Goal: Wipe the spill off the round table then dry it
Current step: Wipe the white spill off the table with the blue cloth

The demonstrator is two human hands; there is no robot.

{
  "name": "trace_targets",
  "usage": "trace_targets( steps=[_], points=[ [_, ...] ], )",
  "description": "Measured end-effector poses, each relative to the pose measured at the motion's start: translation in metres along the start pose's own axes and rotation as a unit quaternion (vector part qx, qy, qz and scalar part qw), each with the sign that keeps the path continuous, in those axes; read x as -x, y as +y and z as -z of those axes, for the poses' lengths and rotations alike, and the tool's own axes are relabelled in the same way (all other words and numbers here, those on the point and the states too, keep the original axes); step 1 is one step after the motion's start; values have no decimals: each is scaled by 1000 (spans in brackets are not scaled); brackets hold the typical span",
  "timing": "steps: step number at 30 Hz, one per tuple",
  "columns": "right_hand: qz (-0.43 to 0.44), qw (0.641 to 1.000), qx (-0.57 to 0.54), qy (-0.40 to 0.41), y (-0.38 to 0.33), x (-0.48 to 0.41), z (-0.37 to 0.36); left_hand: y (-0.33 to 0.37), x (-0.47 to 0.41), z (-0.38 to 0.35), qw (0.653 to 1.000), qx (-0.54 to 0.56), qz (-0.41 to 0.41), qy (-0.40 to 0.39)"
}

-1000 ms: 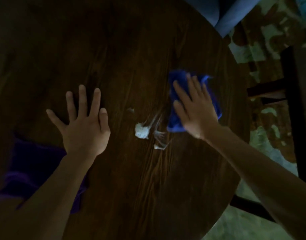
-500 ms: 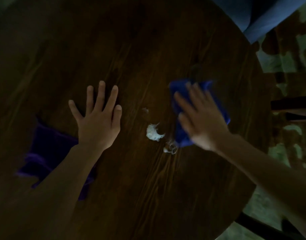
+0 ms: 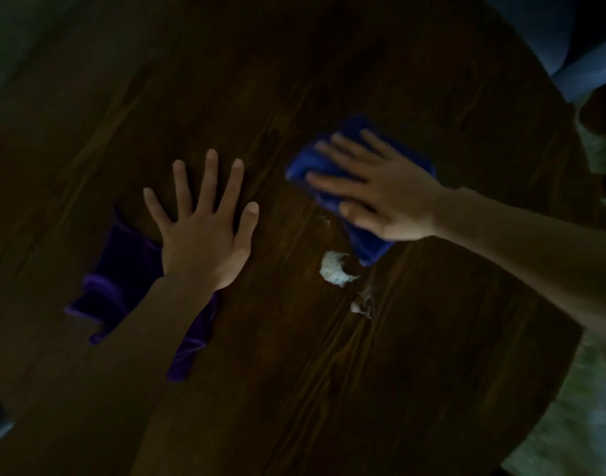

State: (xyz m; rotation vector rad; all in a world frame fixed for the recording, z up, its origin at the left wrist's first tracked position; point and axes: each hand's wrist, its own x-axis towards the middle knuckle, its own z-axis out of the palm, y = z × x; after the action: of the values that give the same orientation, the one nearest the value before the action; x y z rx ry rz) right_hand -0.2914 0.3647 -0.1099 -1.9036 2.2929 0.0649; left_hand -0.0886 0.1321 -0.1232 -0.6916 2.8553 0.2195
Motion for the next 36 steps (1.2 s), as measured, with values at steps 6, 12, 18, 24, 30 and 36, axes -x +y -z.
trace_targets(
  steps=[6, 12, 18, 24, 30, 36],
  points=[
    [274, 960, -36, -52, -46, 44, -10, -2, -3, -3, 1000, -4, -2, 14],
    [-3, 1000, -24, 14, 8, 6, 6, -4, -2, -5, 1000, -4, -17, 25],
    [266, 963, -36, -36, -94, 87, -29, 1, -1, -2, 1000, -3, -6, 21],
    [-90, 995, -39, 34, 12, 68, -8, 2, -2, -1, 1000, -11, -2, 26],
    [24, 998, -55, 3, -98, 93, -29, 1, 0, 2, 1000, -4, -3, 15],
    [-262, 961, -81, 27, -80, 174, -38, 5, -1, 2, 1000, -7, -12, 9]
  ],
)
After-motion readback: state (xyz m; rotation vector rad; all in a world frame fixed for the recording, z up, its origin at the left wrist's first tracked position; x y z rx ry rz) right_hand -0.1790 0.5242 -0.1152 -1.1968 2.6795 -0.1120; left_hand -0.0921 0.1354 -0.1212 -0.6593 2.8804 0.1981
